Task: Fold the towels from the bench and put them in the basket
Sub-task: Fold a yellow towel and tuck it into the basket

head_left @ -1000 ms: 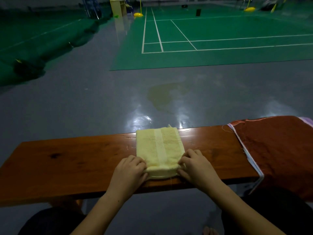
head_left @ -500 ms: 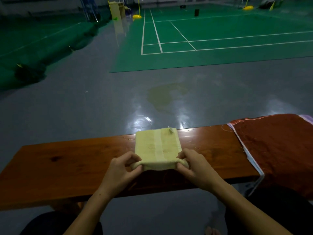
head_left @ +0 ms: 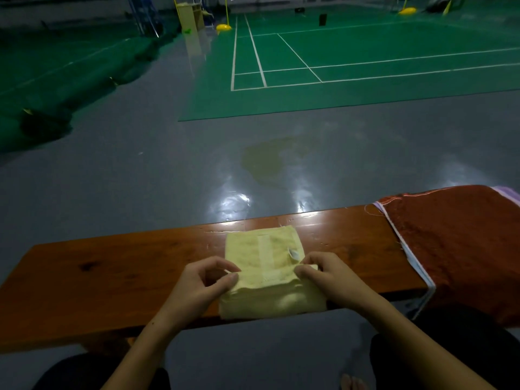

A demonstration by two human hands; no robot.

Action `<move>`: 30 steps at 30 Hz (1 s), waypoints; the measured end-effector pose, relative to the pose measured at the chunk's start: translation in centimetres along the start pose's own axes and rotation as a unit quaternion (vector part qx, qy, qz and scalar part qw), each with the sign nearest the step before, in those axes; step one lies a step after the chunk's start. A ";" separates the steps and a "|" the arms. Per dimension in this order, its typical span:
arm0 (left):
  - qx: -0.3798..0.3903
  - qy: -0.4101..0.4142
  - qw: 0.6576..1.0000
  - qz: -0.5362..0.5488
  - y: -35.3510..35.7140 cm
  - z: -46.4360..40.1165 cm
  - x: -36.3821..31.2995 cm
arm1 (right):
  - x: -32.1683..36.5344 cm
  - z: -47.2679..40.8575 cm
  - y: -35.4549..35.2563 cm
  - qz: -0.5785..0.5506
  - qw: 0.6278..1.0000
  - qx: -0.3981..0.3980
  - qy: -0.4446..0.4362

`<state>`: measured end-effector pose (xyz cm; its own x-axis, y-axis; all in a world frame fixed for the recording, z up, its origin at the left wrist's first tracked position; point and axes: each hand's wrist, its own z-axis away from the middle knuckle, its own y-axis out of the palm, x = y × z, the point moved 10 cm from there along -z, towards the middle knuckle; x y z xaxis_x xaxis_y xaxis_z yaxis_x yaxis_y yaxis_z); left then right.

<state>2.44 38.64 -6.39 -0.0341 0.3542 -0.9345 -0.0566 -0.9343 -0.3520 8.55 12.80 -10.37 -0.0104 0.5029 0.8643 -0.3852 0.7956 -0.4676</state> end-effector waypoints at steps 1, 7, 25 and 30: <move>-0.003 -0.004 1.000 0.004 0.0 -0.1 0.1 | -0.4 -0.1 0.0 -0.011 1.000 0.001 0.015; 0.092 -0.054 0.988 0.110 2.4 -0.3 1.3 | -1.2 0.2 0.3 -0.153 0.984 0.026 0.084; -0.107 0.049 0.992 0.036 -1.1 -4.9 -0.3 | 3.0 -1.2 -0.9 -0.101 0.987 0.104 -0.070; -0.129 0.025 0.991 0.037 -0.9 -6.6 0.7 | 2.0 -3.3 -2.3 -0.073 0.994 -0.034 -0.074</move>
<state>9.07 39.44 -7.09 0.0215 0.2884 -0.9573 0.2007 -0.9392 -0.2785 12.47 13.05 -8.20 -0.0967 0.3294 0.9392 -0.3300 0.8797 -0.3424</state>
